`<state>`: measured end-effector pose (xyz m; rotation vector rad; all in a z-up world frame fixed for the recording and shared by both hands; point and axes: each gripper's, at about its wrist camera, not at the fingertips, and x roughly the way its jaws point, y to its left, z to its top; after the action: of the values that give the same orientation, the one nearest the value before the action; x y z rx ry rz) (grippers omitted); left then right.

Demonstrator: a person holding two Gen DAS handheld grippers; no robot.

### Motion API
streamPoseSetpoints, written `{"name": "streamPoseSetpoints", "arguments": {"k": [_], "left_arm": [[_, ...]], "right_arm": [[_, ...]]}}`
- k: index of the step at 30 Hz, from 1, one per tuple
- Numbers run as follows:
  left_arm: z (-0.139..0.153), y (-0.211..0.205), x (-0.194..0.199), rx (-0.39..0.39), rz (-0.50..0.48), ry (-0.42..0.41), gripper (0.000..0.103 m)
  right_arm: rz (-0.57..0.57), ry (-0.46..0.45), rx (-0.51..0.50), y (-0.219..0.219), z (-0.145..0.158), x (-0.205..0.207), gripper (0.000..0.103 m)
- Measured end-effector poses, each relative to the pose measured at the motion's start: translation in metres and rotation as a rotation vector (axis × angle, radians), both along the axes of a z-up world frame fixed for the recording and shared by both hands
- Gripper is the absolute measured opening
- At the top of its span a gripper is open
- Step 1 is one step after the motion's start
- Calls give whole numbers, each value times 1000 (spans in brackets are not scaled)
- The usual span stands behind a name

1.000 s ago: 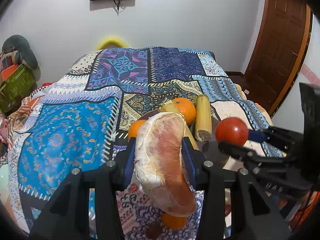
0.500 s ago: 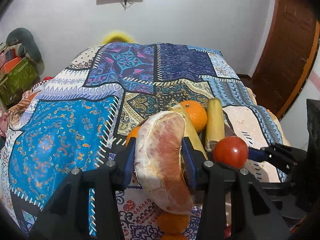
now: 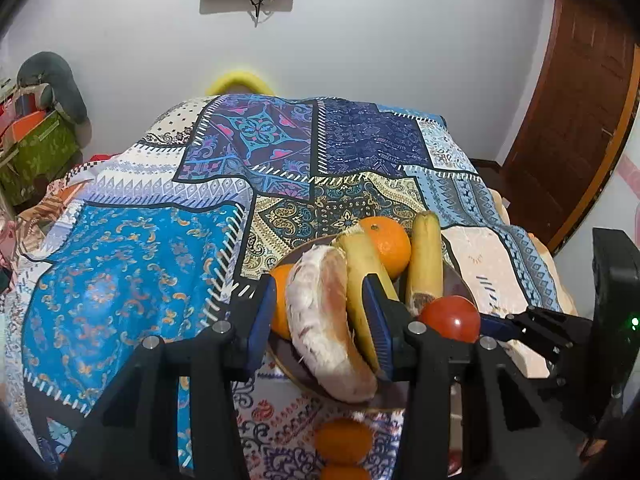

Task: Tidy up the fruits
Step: 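Lower the tomato and pomelo segment onto the plate and open both tools, then grasp a dark red date with the right tool while the left tool approaches an orange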

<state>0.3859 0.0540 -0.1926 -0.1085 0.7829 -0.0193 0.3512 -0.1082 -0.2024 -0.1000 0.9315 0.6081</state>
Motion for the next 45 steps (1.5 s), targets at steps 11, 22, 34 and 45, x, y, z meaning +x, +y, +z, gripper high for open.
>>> {"name": "streamPoseSetpoints", "arguments": {"k": [11,22,34,45], "left_arm": [[25,6,-45,52,-3,5,45],[51,18,-106,86,12,5,65],[27,24,-135,80,6,92,79],[-27,5,-127,67,-68,205,79]], "right_arm": [[-29,-101,1,-15,39,-31,65],[-43,-127,-13,-29,60,-74,65],[-14,-91,-88,-25,39,-111,69],[30,32,-95,-15,-5,-107,53]]}}
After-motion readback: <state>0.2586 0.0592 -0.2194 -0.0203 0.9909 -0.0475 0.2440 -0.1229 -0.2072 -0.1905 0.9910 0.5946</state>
